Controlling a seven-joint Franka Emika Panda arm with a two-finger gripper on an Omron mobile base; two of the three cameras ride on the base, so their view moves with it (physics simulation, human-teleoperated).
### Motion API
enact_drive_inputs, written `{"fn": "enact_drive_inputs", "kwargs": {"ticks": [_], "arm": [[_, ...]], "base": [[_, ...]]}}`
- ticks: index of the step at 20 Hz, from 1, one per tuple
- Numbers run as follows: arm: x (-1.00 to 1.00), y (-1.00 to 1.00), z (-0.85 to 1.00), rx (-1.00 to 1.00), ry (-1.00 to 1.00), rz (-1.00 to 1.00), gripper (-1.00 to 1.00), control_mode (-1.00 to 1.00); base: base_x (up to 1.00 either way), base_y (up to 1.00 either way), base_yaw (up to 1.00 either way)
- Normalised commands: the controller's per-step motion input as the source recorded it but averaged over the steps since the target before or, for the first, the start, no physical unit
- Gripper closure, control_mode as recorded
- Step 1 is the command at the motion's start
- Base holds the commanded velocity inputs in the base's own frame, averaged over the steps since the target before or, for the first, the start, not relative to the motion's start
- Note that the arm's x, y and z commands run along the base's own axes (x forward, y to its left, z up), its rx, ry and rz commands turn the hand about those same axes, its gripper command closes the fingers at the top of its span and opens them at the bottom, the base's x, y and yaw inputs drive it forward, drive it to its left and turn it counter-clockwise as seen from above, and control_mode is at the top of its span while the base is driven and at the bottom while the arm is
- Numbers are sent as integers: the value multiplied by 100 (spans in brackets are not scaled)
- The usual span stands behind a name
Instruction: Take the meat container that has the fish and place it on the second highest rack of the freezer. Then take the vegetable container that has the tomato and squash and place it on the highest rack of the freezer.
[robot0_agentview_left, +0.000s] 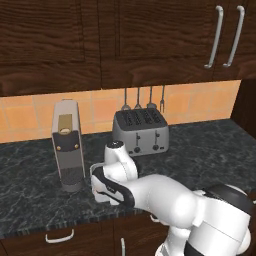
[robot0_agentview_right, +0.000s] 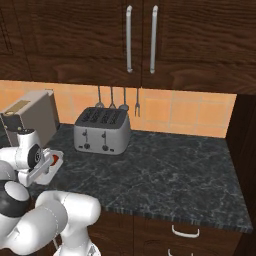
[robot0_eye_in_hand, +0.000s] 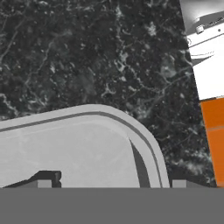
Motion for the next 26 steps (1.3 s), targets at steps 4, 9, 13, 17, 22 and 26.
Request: {"fn": "enact_drive_inputs", "kwargs": {"ticks": [4, 9, 13, 17, 22, 26], "arm": [[0, 0, 0, 0, 0, 0, 100, -100], [0, 0, 0, 0, 0, 0, 100, -100], [-4, -3, 4, 0, 0, 0, 100, -100], [-24, -28, 59, 2, -2, 0, 100, -100], [-48, -40, 65, 0, -1, 0, 100, -100], [-44, -75, 49, 0, 0, 0, 100, -100]], "base": [[0, 0, 0], [0, 0, 0], [0, 0, 0], [0, 0, 0], [0, 0, 0], [0, 0, 0]]}}
